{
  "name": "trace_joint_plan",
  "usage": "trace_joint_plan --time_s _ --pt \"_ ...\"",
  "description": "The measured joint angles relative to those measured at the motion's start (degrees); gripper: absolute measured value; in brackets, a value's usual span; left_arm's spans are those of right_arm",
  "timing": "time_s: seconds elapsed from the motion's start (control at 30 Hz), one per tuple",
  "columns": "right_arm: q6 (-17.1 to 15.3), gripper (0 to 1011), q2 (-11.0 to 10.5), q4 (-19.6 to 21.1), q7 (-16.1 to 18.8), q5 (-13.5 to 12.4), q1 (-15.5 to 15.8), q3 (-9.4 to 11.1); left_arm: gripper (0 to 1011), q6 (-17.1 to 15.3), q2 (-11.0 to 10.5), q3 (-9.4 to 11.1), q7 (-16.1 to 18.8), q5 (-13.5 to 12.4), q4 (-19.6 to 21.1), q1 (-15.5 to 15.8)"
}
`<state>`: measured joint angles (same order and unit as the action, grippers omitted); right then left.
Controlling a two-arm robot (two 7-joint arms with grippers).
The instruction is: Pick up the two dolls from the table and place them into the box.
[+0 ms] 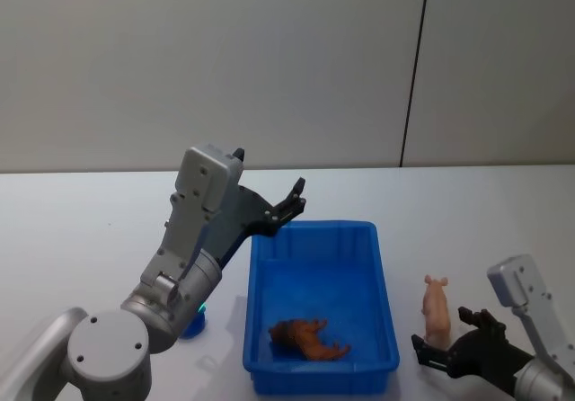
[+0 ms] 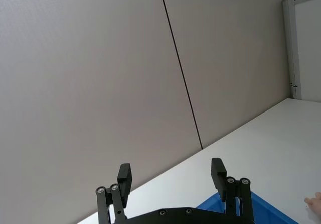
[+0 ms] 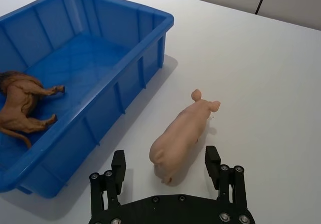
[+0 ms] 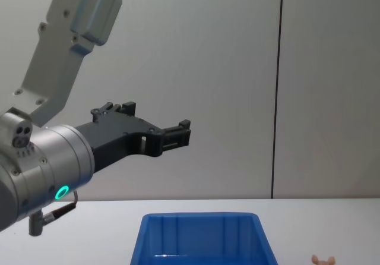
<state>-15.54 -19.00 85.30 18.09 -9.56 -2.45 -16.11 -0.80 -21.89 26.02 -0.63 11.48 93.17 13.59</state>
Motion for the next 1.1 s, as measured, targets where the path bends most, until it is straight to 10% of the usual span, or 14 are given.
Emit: trace_joint_plan --time_s 0.73,1.1 --pt "-0.5 395 1.7 -2.8 -6.2 -0.3 -1.5 0.0 1001 0.0 0.0 0.0 0.0 0.0 0.0 0.0" --pt "0.8 384 1.7 -2.4 -7.7 -1.3 -1.3 0.6 1001 0.0 0.0 0.0 0.0 0.0 0.0 0.0"
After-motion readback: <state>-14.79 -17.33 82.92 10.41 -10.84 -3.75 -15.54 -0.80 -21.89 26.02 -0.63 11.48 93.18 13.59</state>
